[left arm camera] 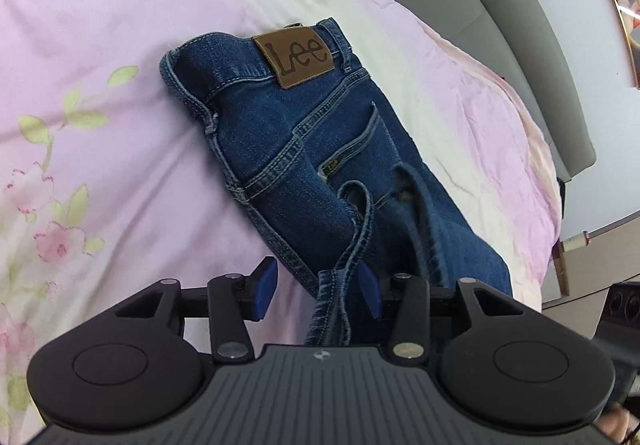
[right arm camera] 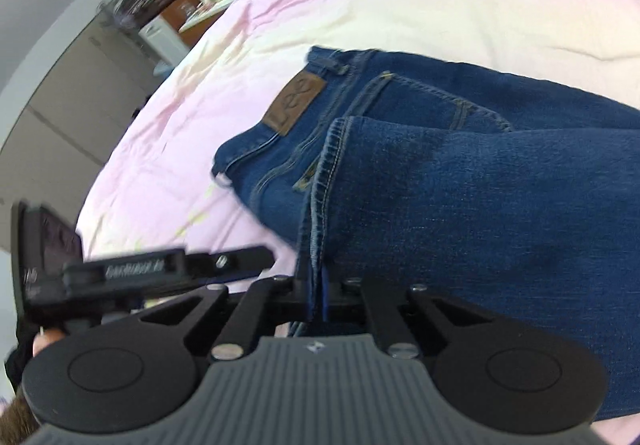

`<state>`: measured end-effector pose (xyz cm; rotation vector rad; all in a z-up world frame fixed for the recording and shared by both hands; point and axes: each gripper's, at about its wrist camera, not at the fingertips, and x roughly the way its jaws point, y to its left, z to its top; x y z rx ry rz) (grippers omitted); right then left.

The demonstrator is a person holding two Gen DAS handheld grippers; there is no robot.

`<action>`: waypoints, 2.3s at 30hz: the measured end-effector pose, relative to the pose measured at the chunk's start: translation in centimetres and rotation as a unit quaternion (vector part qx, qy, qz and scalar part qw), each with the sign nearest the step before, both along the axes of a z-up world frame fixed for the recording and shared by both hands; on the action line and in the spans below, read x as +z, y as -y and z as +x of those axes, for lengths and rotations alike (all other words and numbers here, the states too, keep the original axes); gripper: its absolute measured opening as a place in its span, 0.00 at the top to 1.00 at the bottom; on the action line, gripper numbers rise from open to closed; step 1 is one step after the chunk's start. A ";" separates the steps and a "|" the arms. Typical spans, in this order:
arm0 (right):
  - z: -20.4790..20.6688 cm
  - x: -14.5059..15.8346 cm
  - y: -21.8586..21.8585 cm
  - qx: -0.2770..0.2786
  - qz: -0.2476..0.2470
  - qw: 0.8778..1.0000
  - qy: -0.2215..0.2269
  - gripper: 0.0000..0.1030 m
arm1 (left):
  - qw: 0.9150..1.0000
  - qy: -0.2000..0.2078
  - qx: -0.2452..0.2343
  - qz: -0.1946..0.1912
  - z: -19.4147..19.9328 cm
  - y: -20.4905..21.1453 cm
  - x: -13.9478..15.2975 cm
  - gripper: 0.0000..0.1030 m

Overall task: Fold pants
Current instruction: 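Lay the hem on the waistband with the right gripper while the left gripper pinches the hem, then open the right gripper and release the hem while the left gripper holds the folded edge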

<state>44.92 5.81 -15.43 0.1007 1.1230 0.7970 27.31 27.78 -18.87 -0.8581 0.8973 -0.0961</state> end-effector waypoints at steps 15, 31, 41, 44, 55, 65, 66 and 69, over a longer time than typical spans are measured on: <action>-1.9 -3.1 -3.7 0.048 -0.051 0.997 0.041 0.88 | 0.995 0.002 -0.071 0.076 1.9 3.3 0.0 0.24; -2.5 -1.5 9.6 -0.047 -0.122 0.986 0.103 0.58 | 0.985 0.047 -0.100 0.135 0.6 7.6 2.3 0.86; -2.7 -1.4 15.6 -0.109 -0.102 0.983 0.104 0.58 | 0.992 -0.046 -0.073 0.097 3.9 7.2 0.1 0.48; -3.1 -0.9 16.0 -0.104 -0.101 0.982 0.120 0.57 | 0.995 -0.064 -0.060 0.054 3.5 6.1 -1.2 0.47; -2.4 -0.7 18.4 -0.112 -0.128 0.975 0.140 0.57 | 0.981 0.053 -0.082 0.167 3.9 9.9 8.9 0.91; -0.3 2.2 24.3 -0.152 -0.157 0.962 0.162 0.47 | 0.925 0.091 -0.183 0.321 8.9 11.6 18.3 0.91; -0.1 2.4 24.5 -0.153 -0.155 0.963 0.161 0.47 | 0.921 0.086 -0.191 0.329 9.4 11.3 18.2 0.91; 0.2 2.2 24.7 -0.153 -0.151 0.964 0.157 0.46 | 0.906 0.053 -0.201 0.368 11.7 9.7 16.0 0.91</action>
